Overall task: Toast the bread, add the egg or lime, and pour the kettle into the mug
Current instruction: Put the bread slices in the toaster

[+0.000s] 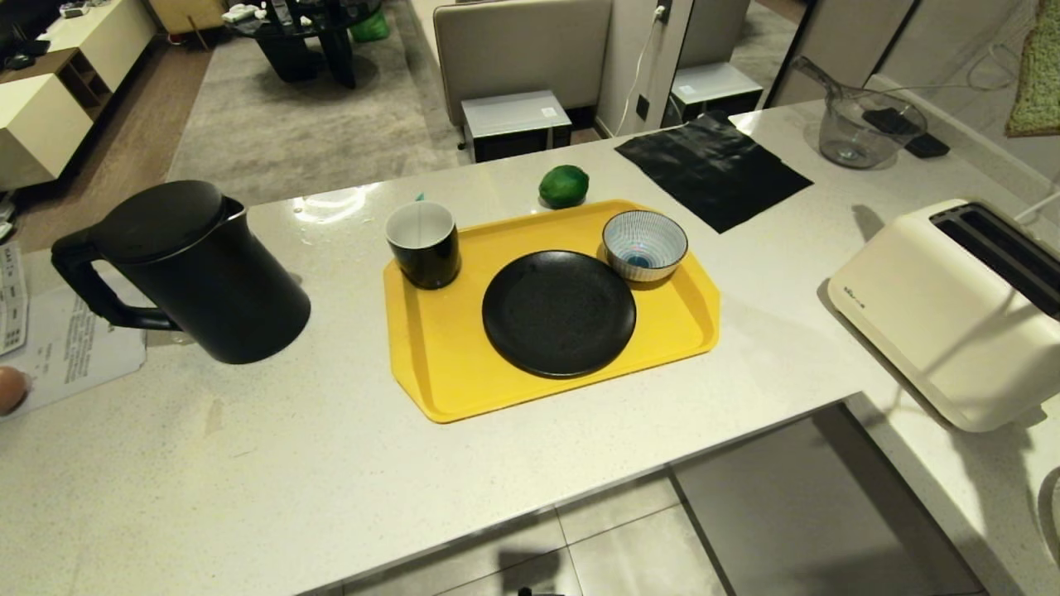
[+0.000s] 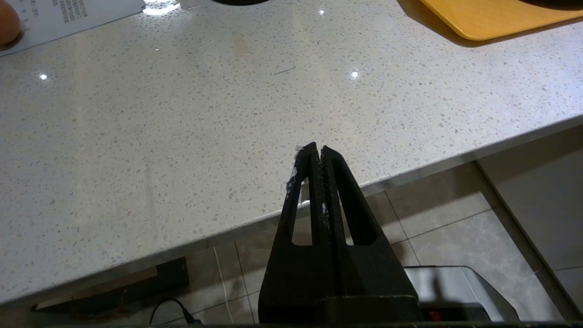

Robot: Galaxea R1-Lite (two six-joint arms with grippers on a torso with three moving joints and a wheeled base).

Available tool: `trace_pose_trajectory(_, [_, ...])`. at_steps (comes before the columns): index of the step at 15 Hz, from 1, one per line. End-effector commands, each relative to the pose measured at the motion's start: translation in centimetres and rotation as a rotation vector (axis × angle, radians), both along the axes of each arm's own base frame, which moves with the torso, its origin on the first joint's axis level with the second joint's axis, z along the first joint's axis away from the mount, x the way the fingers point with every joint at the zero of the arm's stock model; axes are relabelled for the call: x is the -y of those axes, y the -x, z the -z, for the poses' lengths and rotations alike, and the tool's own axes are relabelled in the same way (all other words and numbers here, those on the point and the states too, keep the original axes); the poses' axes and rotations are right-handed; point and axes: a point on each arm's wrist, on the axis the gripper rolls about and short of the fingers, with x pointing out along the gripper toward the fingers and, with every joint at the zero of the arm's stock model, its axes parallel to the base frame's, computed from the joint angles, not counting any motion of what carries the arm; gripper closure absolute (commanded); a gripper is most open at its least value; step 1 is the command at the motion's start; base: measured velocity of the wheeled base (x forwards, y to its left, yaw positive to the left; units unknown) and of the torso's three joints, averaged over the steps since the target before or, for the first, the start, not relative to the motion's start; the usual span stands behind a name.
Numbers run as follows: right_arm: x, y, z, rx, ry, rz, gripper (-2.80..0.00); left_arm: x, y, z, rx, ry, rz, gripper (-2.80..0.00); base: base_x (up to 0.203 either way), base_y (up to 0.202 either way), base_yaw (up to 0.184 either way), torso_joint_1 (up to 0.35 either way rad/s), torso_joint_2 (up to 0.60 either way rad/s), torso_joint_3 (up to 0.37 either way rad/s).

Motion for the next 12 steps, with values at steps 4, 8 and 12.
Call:
trace_pose_trajectory(4, [1.11,-0.73,1.23,-0.061,0.058,0.019,0.0,0.0,0.0,0.0,0.001,0.0,-0.001,0.0,0.0,0.0,0.0,0.0,0.0,0.0])
trace_pose_trajectory(8, [1.01,-0.56,1.21,-0.056,0.05,-0.003,0.0,0.0,0.0,0.0,0.001,0.0,-0.001,0.0,0.0,0.0,0.0,0.0,0.0,0.0])
trace_pose_trajectory(12, [0.68,-0.01,0.99,-0.045,0.053,-0.019,0.0,0.0,0.0,0.0,0.001,0.0,-0.001,0.0,0.0,0.0,0.0,0.0,0.0,0.0])
